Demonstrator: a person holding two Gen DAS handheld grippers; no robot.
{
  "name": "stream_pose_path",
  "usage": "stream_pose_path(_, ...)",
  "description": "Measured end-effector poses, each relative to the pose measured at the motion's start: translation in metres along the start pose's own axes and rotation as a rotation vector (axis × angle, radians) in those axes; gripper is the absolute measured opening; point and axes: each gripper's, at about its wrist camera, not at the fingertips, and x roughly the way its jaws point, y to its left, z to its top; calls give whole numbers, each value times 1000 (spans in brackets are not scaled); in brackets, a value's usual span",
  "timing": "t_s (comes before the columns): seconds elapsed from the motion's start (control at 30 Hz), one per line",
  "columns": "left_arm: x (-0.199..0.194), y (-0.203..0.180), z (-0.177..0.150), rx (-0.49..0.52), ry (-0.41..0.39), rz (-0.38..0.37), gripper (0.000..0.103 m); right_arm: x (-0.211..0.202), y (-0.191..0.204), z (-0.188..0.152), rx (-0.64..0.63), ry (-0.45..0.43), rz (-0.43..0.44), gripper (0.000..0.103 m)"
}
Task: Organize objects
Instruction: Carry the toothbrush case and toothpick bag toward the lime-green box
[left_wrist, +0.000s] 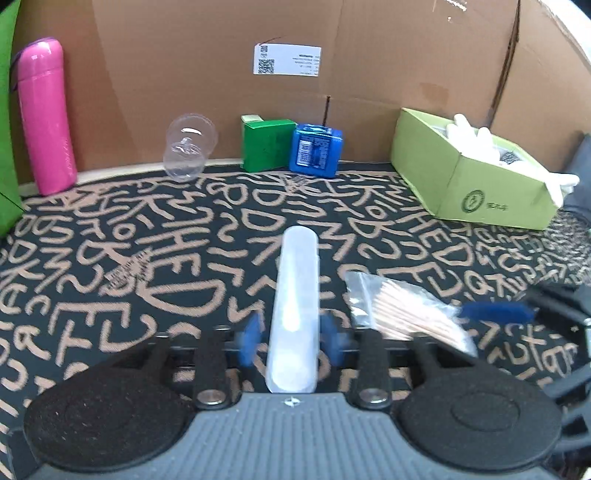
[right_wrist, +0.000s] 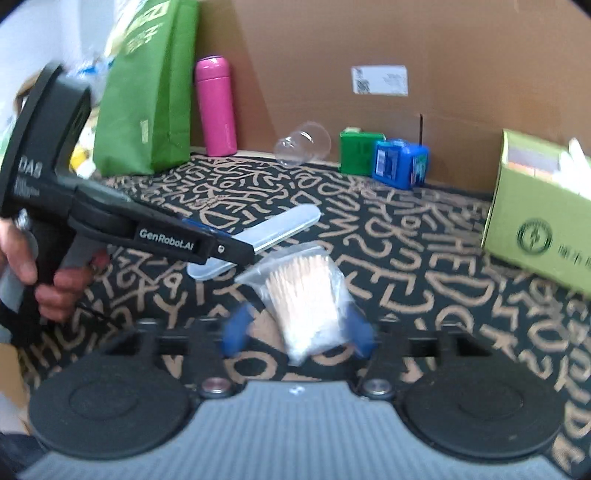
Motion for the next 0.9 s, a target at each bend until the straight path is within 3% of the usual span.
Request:
stream_pose_path(0.13,10,4,12,-48,-9,20,60,5,7,7,-99,-13,-24,78)
stream_pose_path(0.37,20,-6,14,3,-9,27,57,37,-8,11,-78,47,21,76)
stream_pose_path(0.4,21,-6,14,13,-10,26,43,37,-10,11,-61,50,31,73)
stream_pose_path(0.43,21,-7,14,31,-10,28,35,36,-11,11,-55,47,28,60)
stream_pose_path(0.47,20,-9,13,45,-9,30,33,34,-10,9,-59,41,28,46)
stream_pose_path(0.57,19,-11,13,51,-2,23,33,27,-5,5,-66,28,34,27)
stream_pose_path(0.67,19,-14,10,65,-12,36,33,16,-2,-1,-49,7,24,23)
stream_pose_path(0.7,19,-16,10,72,-11,37,28,12,-2,-3,-32,-1,19,23)
stream_pose_path(0.83,12,-25,10,43,5,-48,28,-13,-11,-13,59,-38,8,22)
stream_pose_path(0.9,4,-39,13,72,-25,-76,28,-29,-21,-16,93,-61,-13,22)
